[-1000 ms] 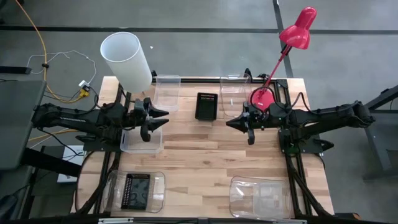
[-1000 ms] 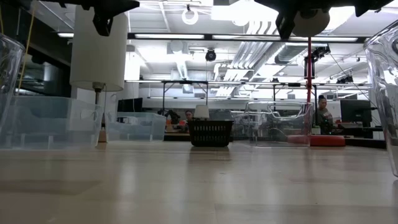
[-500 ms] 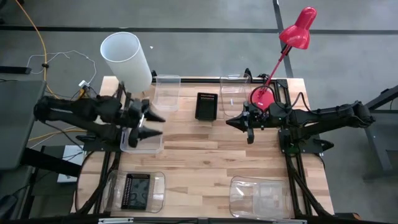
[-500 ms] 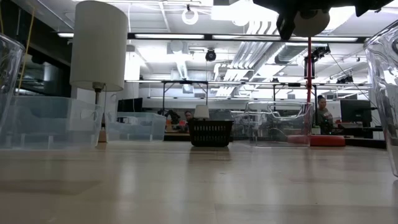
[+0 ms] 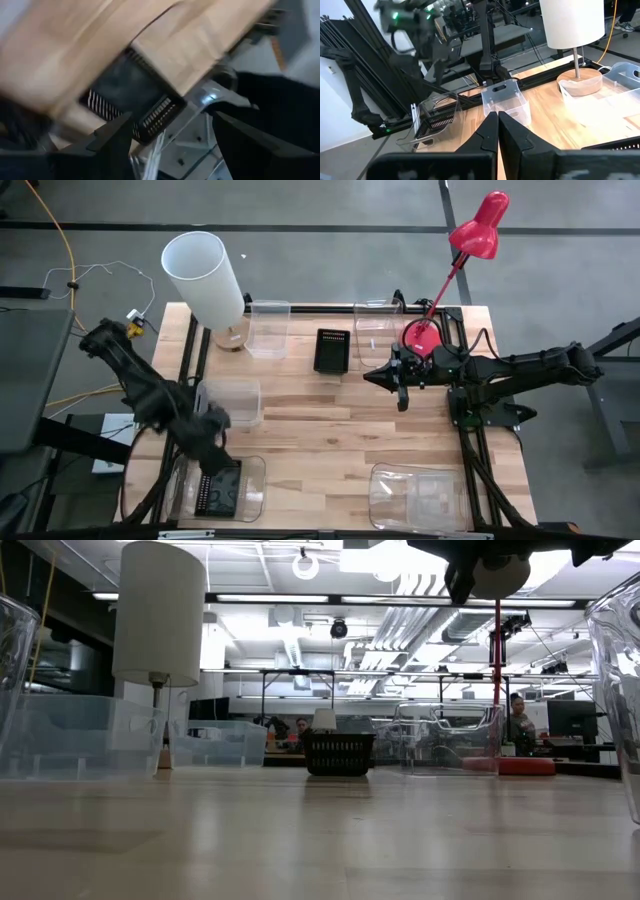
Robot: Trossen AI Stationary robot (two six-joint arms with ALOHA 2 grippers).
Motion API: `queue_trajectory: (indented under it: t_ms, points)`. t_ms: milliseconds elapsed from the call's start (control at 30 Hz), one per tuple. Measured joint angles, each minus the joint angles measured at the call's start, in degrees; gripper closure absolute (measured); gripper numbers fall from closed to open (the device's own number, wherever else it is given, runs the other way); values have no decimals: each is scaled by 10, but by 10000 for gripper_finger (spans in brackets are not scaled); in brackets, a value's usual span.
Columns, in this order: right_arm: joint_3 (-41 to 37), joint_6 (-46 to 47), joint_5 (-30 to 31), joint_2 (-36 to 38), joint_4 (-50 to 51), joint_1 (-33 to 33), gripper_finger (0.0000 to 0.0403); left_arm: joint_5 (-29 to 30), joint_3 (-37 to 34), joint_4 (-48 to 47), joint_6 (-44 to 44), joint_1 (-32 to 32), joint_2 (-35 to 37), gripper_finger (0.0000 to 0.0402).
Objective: Stack baskets by color
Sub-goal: Stack the bottom black bin on the top black bin
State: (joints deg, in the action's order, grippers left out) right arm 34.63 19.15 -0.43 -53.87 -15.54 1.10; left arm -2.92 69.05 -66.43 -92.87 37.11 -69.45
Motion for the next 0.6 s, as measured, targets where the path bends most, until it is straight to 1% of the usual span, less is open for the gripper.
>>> queue_trajectory:
  t_ms: [133,233,367,600]
  points:
    - [0,-1,0,0,2,0,403,7,-13,0,-166,53,-55,142]
    - [0,-1,-4,0,3,0,403,-13,-21,1,-242,76,-96,142]
    - [0,-1,-16,0,3,0,403,-45,-27,1,-287,88,-145,142]
    - [0,0,-17,0,3,0,403,-57,-28,2,-299,91,-206,142]
